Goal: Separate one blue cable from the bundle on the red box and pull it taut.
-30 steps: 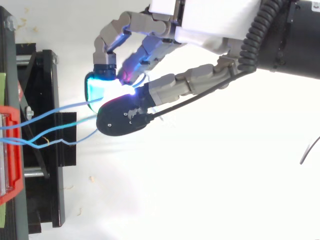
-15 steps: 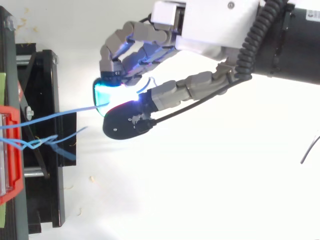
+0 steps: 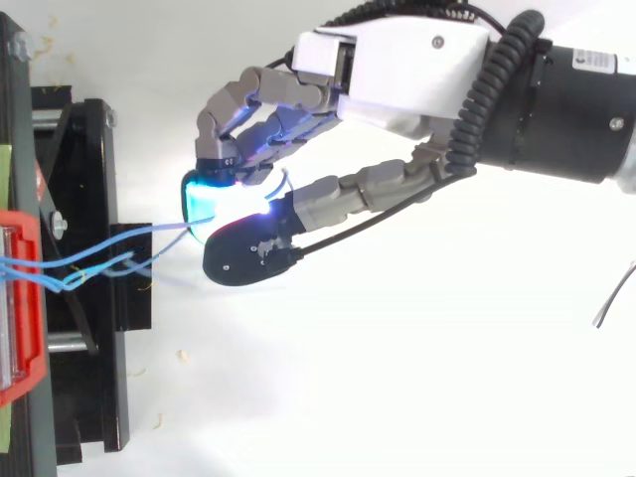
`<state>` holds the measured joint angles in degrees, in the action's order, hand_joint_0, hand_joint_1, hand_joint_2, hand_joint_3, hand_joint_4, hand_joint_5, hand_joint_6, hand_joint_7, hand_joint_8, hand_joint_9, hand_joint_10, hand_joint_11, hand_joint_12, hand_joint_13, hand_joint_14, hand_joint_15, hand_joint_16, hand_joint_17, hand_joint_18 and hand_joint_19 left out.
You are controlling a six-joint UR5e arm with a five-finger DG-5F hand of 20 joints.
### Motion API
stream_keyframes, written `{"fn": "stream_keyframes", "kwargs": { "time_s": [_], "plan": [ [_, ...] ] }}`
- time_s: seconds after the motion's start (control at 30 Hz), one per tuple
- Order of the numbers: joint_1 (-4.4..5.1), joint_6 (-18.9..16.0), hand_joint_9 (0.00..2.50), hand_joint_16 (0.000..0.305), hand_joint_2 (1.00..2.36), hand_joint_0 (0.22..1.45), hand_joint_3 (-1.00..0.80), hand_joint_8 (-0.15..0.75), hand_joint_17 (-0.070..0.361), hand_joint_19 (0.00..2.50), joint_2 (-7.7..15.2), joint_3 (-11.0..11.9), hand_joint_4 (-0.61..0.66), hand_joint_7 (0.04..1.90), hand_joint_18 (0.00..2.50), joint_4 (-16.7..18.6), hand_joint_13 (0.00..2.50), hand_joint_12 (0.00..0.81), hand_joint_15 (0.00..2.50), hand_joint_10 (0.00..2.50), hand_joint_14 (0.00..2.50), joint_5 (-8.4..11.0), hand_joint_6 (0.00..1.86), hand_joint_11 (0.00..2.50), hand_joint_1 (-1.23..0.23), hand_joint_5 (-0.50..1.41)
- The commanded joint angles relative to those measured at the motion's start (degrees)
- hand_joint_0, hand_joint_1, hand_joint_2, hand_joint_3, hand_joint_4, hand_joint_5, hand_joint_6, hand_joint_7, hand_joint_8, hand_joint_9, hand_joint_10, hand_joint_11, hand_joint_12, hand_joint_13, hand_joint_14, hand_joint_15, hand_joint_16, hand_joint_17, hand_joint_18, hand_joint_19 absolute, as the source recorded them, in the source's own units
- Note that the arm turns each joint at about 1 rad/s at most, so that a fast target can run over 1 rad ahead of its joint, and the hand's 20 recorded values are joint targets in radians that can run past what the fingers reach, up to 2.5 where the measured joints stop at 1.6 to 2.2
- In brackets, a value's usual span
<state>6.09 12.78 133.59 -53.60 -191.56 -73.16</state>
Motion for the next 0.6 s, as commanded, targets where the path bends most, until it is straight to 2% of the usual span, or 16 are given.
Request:
{"fn": "stream_keyframes", "kwargs": {
  "time_s": [0.0, 0.1, 0.3, 0.43, 0.57],
  "plan": [
    [0.07, -0.47, 0.72, 0.043, 1.02, 0.60, -0.20, 0.182, 0.096, 0.45, 0.00, -0.89, 0.03, 0.94, 0.45, 2.77, 0.67, 0.265, 0.38, 0.01, 0.02, 0.04, 0.94, 0.23, -0.75, -0.10],
    [0.07, -0.65, 0.73, 0.043, 1.02, 0.60, -0.20, 0.183, 0.096, 0.46, 0.00, -1.68, 0.02, 0.93, 0.45, 5.23, 0.68, 0.267, 0.39, 0.01, 0.02, 0.21, 0.94, 0.25, -0.74, -0.10],
    [0.24, -0.65, 0.74, 0.043, 1.02, 0.60, -0.20, 0.186, 0.096, 0.47, 0.00, -5.29, 0.03, 0.94, 0.46, 12.26, 0.69, 0.268, 0.40, 0.01, 0.02, 0.21, 0.94, 0.25, -0.75, -0.10],
    [0.33, -0.91, 0.74, 0.043, 1.02, 0.61, -0.20, 0.188, 0.096, 0.47, 0.00, -7.13, 0.03, 0.95, 0.46, 18.85, 0.69, 0.269, 0.41, 0.01, 0.02, 0.39, 0.94, 0.26, -0.75, -0.10],
    [0.42, -0.83, 0.75, 0.043, 1.02, 0.61, -0.20, 0.188, 0.096, 0.47, 0.00, -8.19, 0.03, 0.94, 0.47, 21.40, 0.69, 0.270, 0.41, 0.01, 0.02, 0.39, 0.94, 0.26, -0.74, -0.10]
  ]
}}
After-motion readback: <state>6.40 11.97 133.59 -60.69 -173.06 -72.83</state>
